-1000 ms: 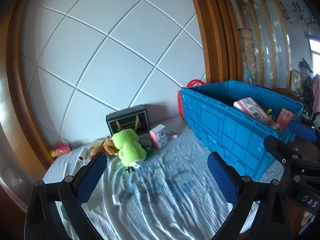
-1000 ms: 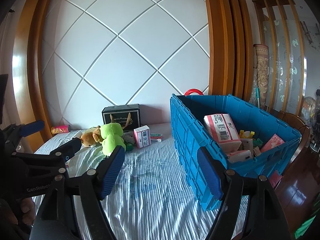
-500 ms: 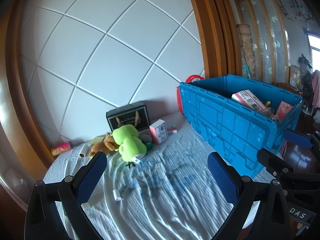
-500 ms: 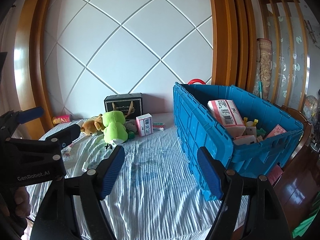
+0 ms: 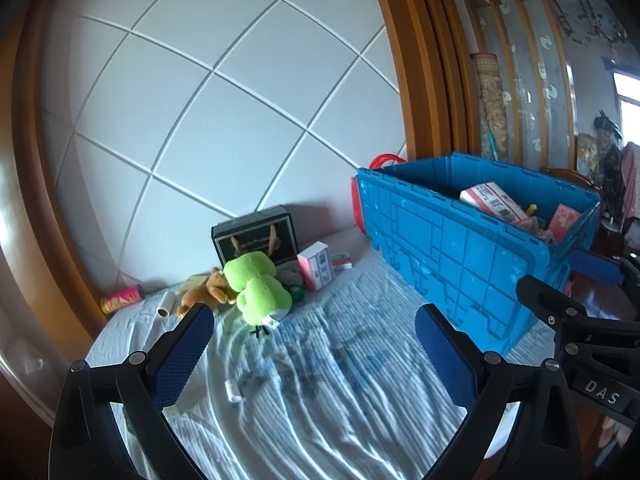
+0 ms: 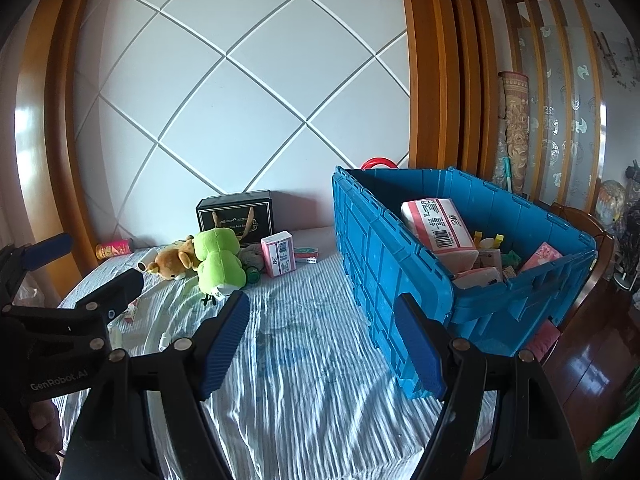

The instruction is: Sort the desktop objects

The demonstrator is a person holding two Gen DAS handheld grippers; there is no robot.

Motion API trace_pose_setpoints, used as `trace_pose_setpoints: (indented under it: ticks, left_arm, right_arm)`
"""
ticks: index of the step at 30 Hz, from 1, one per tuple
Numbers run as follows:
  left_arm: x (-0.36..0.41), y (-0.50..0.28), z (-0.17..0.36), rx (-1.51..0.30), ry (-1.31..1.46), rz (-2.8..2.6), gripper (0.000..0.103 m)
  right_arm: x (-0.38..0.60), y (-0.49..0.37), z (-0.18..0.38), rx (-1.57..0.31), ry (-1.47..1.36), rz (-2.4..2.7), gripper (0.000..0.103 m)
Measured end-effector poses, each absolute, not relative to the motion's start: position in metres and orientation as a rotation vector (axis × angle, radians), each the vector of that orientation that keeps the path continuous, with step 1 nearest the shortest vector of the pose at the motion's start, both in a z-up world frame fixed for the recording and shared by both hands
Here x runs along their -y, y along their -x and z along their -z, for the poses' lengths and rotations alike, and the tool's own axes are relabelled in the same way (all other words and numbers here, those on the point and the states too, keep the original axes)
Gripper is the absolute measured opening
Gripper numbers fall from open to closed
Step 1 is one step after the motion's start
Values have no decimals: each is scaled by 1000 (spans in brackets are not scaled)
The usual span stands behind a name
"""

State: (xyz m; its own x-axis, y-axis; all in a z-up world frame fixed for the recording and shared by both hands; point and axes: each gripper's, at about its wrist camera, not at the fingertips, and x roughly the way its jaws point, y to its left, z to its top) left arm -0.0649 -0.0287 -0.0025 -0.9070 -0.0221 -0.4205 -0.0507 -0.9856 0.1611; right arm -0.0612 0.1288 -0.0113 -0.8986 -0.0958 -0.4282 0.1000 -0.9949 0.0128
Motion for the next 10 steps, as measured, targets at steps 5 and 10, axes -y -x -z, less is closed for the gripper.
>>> trace_pose_setpoints:
  ticks: [5,10]
  left_arm:
    - [31,57,0,-263,592,-3048,102]
    - [44,51,-9,-187,528,-3081,102]
  right_arm:
    - [-126,60,9,-17,-664,2965,75]
    - [-127,59,6,-7,-656,2966,75]
